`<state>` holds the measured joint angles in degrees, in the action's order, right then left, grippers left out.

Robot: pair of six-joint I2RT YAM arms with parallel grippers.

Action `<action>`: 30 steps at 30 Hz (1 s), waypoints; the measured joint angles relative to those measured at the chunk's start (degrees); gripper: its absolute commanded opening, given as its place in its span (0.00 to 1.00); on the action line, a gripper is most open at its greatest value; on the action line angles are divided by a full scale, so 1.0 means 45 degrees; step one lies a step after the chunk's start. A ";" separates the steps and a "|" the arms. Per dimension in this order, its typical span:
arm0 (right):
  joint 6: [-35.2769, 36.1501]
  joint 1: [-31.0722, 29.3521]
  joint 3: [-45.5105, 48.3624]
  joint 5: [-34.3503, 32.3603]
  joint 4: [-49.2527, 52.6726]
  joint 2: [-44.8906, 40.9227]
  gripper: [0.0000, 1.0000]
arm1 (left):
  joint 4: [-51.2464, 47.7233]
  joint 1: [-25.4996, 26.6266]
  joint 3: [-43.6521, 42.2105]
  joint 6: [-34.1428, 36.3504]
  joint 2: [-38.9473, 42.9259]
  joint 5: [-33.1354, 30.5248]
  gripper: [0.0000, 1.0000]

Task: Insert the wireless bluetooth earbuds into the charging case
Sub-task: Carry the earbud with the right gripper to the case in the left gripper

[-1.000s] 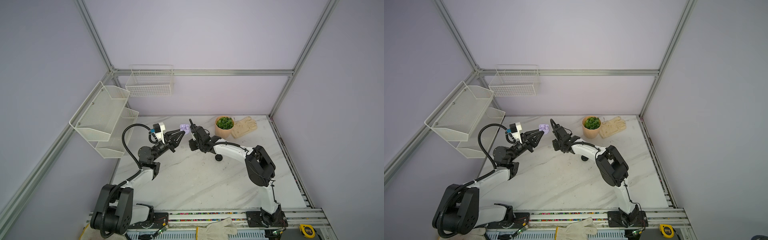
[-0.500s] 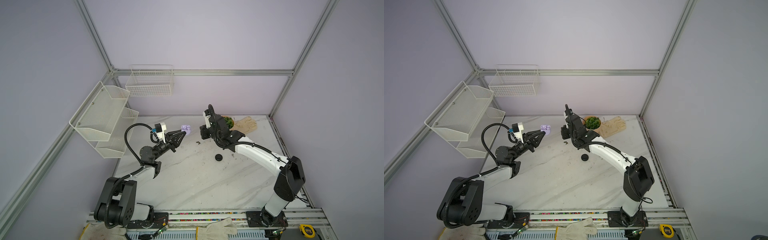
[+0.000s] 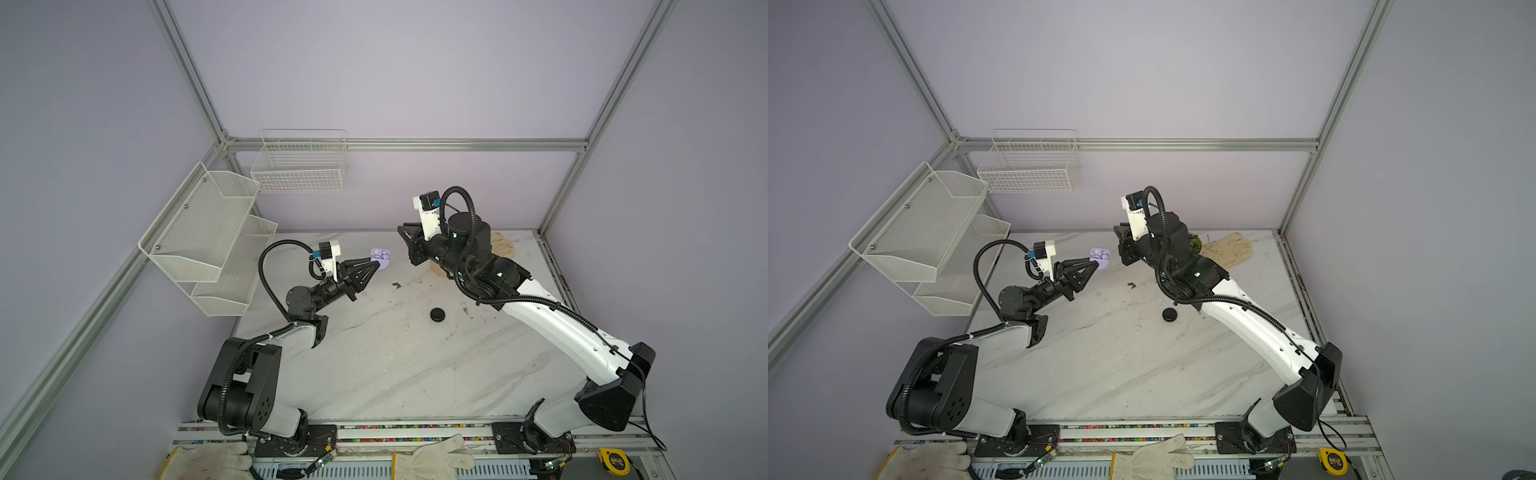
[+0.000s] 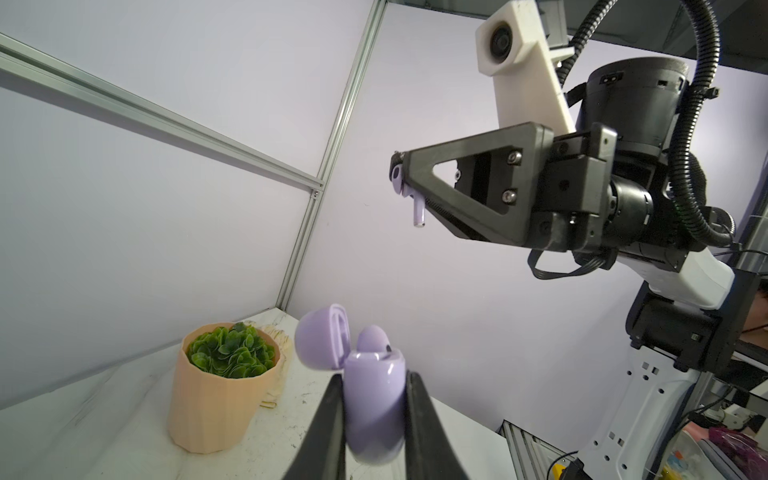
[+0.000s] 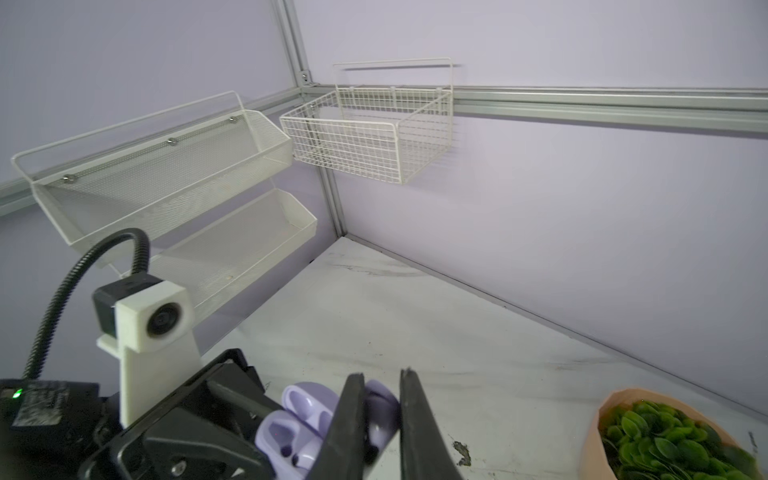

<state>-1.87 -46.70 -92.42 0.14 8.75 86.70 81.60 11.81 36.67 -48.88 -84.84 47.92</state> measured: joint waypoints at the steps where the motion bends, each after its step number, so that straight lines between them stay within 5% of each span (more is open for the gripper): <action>1: 0.0078 -0.0117 0.0000 0.0126 -0.0053 0.0000 0.15 | 0.0015 0.0039 0.0019 -0.0005 0.0000 0.0039 0.00; 30: 0.0452 -0.0544 0.1103 0.1943 -0.1331 0.0005 0.15 | 0.0053 0.0243 0.0078 0.0053 0.0262 0.0505 0.00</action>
<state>0.16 -49.15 -87.46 8.88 2.76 86.72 81.84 12.91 37.01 -48.64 -83.66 50.19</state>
